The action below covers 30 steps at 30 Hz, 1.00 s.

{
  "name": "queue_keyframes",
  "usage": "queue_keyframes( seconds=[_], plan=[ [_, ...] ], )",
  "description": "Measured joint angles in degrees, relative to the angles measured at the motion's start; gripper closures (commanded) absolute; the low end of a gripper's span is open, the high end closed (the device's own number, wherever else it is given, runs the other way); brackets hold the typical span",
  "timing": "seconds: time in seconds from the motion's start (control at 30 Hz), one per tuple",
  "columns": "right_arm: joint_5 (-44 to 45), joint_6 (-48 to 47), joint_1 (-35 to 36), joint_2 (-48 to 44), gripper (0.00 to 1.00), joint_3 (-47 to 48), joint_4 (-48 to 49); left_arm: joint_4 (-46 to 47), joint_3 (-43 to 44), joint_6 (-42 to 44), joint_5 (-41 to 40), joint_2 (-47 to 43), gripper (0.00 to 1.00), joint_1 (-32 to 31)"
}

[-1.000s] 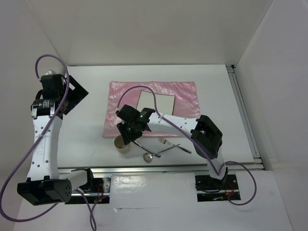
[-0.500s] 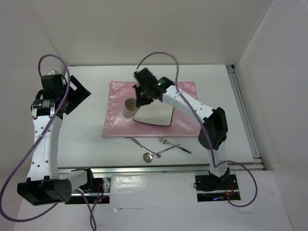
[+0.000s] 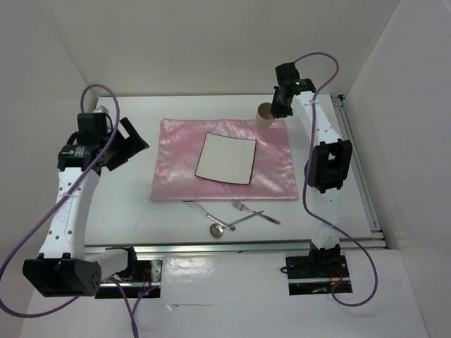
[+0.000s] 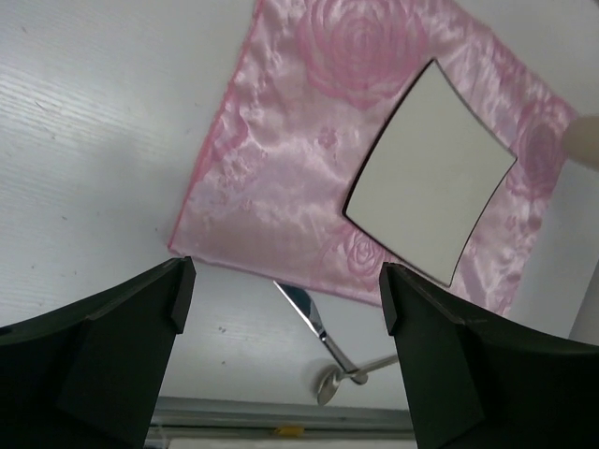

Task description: Set the dinner table for one person

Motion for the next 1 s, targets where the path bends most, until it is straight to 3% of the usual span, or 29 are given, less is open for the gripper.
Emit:
queue_keyframes(
  seconds=[0.2, 0.63, 0.7, 0.73, 0.77, 0.87, 0.9, 1.0],
  plan=[
    [-0.37, -0.15, -1.73, 7.43, 1.0, 2.89, -0.98, -0.2, -5.07, 1.68, 0.26, -0.46, 0.0, -5.53],
    [-0.35, -0.15, -4.94, 9.62, 0.96, 3.26, -1.14, -0.72, -9.22, 1.75, 0.0, -0.66, 0.0, -9.94],
    [-0.42, -0.17, -5.03, 10.45, 0.79, 3.28, -1.14, -0.79, -9.22, 1.73, -0.09, -0.63, 0.0, -10.34],
    [-0.55, -0.17, -5.03, 10.84, 0.54, 3.28, -1.11, -0.79, -9.22, 1.7, -0.2, -0.61, 0.0, -10.43],
    [-0.63, -0.31, -5.03, 11.23, 0.45, 3.28, -1.14, -0.79, -9.22, 1.7, -0.24, -0.61, 0.0, -10.49],
    [-1.07, -0.24, -5.03, 11.96, 0.26, 3.28, -1.18, -0.79, -9.22, 1.68, -0.48, -0.59, 0.0, -10.78],
    [-1.18, -0.35, -5.03, 11.96, 0.14, 3.28, -1.16, -0.79, -9.22, 1.68, -0.48, -0.55, 0.0, -10.93],
    [-1.27, -0.59, -5.03, 11.87, 0.02, 4.13, -1.16, -0.79, -9.2, 1.64, -0.63, -0.33, 0.0, -11.5]
  ],
)
